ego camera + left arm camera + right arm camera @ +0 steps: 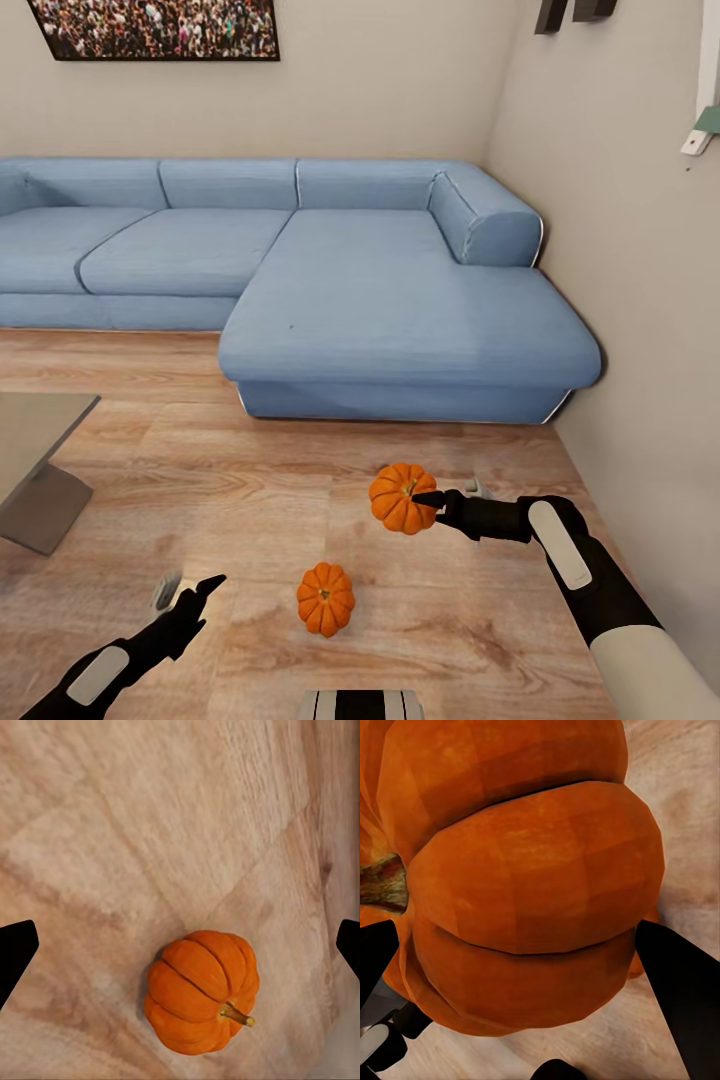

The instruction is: Place each of the two pumpkins and all three candles from the living room inside a cabinet in the living room (use any cabinet), then make sure every cabinet is closed, and position the cauldron so it is next to a table in the living room.

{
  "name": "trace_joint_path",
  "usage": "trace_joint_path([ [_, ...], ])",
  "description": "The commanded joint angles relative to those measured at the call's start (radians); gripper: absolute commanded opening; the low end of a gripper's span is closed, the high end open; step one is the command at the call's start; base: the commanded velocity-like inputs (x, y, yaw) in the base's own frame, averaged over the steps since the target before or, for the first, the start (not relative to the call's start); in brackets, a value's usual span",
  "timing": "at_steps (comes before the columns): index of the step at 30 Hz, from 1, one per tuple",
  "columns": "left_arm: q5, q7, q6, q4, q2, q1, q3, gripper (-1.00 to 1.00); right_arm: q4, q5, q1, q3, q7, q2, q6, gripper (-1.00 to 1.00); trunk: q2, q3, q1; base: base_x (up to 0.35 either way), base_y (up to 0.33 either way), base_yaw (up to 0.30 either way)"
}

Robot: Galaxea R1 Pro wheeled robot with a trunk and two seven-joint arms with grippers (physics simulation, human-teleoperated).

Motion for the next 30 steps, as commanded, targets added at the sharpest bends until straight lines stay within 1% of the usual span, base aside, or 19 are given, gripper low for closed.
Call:
trace_joint_path([
  [1, 0.01, -0.001, 0.006, 0.0, 0.001, 0.0, -0.004, 1.0, 0.0, 0.009, -0.001, 0.001, 0.01, -0.001, 0.001, -1.0, 0.0, -0.001, 0.0, 0.014, 0.0, 0.0],
  [5, 0.011, -0.008, 0.008, 0.0, 0.001, 0.0, -0.013, 1.0, -0.001, 0.009, -0.001, 0.001, 0.011, -0.002, 0.001, -1.0, 0.0, -0.001, 0.0, 0.007, 0.0, 0.0],
  [7, 0.011, -0.025, 0.012, 0.002, 0.001, -0.001, -0.024, 1.0, -0.001, 0.009, -0.001, 0.001, 0.012, -0.002, 0.001, -1.0, 0.0, -0.001, 0.0, 0.003, 0.0, 0.0],
  [9, 0.01, -0.045, 0.018, 0.005, 0.001, -0.001, -0.054, 1.0, -0.002, 0.008, -0.001, 0.001, 0.013, -0.002, 0.001, -1.0, 0.0, -0.001, 0.0, 0.001, 0.0, 0.0],
  [12, 0.01, -0.058, 0.022, 0.008, 0.001, -0.002, -0.091, 1.0, -0.002, 0.007, -0.001, 0.001, 0.015, -0.003, 0.001, -1.0, 0.0, -0.001, 0.0, 0.0, 0.0, 0.0],
  [15, 0.01, -0.076, 0.029, 0.009, 0.0, -0.002, -0.105, 1.0, -0.002, 0.005, -0.001, 0.001, 0.016, -0.004, 0.001, -1.0, 0.0, -0.001, 0.0, 0.0, 0.0, 0.0],
  [17, 0.009, -0.113, 0.032, 0.01, 0.0, -0.002, -0.115, 1.0, -0.003, -0.008, -0.001, 0.001, 0.017, -0.004, 0.001, -1.0, 0.0, -0.001, 0.0, 0.0, 0.0, 0.0],
  [18, 0.009, -0.143, 0.033, 0.012, 0.001, -0.002, -0.133, 1.0, -0.003, -0.019, -0.001, 0.001, 0.017, -0.005, 0.001, -1.0, 0.0, -0.001, 0.0, 0.0, 0.0, 0.0],
  [19, 0.009, -0.155, 0.033, 0.014, 0.001, -0.002, -0.147, 1.0, -0.003, -0.025, -0.001, 0.001, 0.017, -0.006, 0.001, -1.0, 0.0, -0.001, 0.0, 0.0, 0.0, 0.0],
  [20, 0.01, -0.174, 0.033, 0.017, 0.001, -0.002, -0.177, 1.0, -0.003, -0.033, -0.001, 0.001, 0.017, -0.007, 0.001, -1.0, 0.0, -0.001, 0.0, 0.0, 0.0, 0.0],
  [23, 0.015, -0.193, 0.033, 0.02, 0.001, -0.002, -0.22, 1.0, -0.003, -0.043, -0.001, 0.001, 0.017, -0.008, 0.001, -1.0, 0.0, -0.001, 0.0, 0.0, 0.0, 0.0],
  [26, 0.016, -0.201, 0.033, 0.021, 0.001, -0.002, -0.232, 1.0, -0.003, -0.046, -0.001, 0.001, 0.017, -0.009, 0.001, -1.0, 0.0, -0.001, 0.0, 0.0, 0.0, 0.0],
  [30, 0.015, -0.207, 0.032, 0.022, 0.002, -0.002, -0.236, 1.0, -0.003, -0.048, -0.001, 0.001, 0.017, -0.007, 0.001, -1.0, 0.0, -0.001, 0.0, 0.0, 0.0, 0.0],
])
